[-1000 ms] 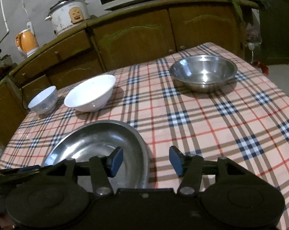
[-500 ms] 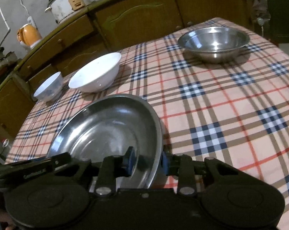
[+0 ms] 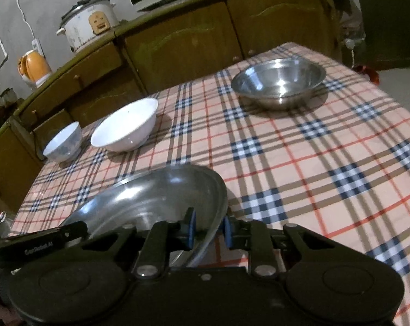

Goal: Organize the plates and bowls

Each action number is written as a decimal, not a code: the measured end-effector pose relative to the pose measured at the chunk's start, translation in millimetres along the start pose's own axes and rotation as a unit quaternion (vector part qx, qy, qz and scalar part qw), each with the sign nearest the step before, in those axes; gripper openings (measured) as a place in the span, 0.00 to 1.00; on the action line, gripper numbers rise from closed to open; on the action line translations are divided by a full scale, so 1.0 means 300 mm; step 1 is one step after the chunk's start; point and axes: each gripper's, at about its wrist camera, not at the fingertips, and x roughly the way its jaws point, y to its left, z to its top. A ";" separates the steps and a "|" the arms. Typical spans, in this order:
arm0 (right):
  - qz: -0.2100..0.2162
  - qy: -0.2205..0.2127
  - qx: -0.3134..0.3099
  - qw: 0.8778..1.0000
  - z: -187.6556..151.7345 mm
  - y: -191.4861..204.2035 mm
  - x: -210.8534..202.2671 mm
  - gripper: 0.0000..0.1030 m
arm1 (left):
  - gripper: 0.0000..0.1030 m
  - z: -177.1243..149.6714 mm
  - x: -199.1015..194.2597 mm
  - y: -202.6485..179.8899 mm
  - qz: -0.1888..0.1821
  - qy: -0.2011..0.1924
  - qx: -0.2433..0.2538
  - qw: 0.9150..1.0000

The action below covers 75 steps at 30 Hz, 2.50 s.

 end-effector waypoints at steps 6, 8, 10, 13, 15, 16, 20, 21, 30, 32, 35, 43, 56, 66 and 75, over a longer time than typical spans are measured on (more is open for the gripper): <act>-0.002 -0.023 -0.001 1.000 0.033 -0.011 -0.081 0.27 | 0.19 0.021 -0.069 -0.037 -0.006 -0.020 0.004 1.000; -0.002 -0.029 0.000 1.000 0.036 -0.015 -0.105 0.27 | 0.19 0.032 -0.096 -0.051 -0.008 -0.029 0.004 1.000; -0.004 -0.035 0.000 0.999 0.039 -0.019 -0.131 0.27 | 0.19 0.045 -0.124 -0.066 -0.010 -0.038 0.007 0.999; -0.003 -0.046 0.005 0.999 0.048 -0.027 -0.175 0.27 | 0.19 0.064 -0.164 -0.092 -0.015 -0.053 0.012 0.998; -0.002 -0.057 0.007 0.998 0.059 -0.033 -0.210 0.27 | 0.19 0.073 -0.188 -0.112 -0.016 -0.061 0.016 0.998; -0.002 -0.062 0.008 0.998 0.064 -0.036 -0.228 0.27 | 0.19 0.076 -0.199 -0.123 -0.016 -0.063 0.018 0.998; -0.004 -0.082 0.011 0.997 0.082 -0.046 -0.299 0.27 | 0.19 0.081 -0.235 -0.154 -0.023 -0.067 0.024 0.997; -0.004 -0.085 0.012 0.996 0.086 -0.050 -0.314 0.27 | 0.19 0.082 -0.244 -0.156 -0.025 -0.070 0.024 0.997; -0.008 -0.107 0.017 0.994 0.104 -0.059 -0.414 0.27 | 0.19 0.097 -0.318 -0.198 -0.033 -0.089 0.032 0.995; -0.009 -0.110 0.017 0.994 0.108 -0.062 -0.433 0.27 | 0.19 0.098 -0.331 -0.205 -0.034 -0.092 0.033 0.995; -0.013 -0.114 0.014 0.993 0.109 -0.060 -0.456 0.27 | 0.19 0.102 -0.348 -0.213 -0.035 -0.098 0.034 0.994; -0.021 -0.104 0.020 0.994 0.096 -0.054 -0.486 0.27 | 0.19 0.107 -0.376 -0.216 -0.040 -0.100 0.034 0.994; -0.024 -0.100 0.008 0.995 0.090 -0.028 -0.495 0.27 | 0.19 0.106 -0.401 -0.195 -0.038 -0.107 0.033 0.993; -0.015 -0.097 -0.005 0.995 0.088 0.014 -0.483 0.27 | 0.19 0.101 -0.418 -0.161 -0.026 -0.108 0.030 0.993; -0.008 -0.096 -0.017 0.995 0.086 0.058 -0.469 0.27 | 0.19 0.102 -0.428 -0.127 -0.018 -0.110 0.020 0.994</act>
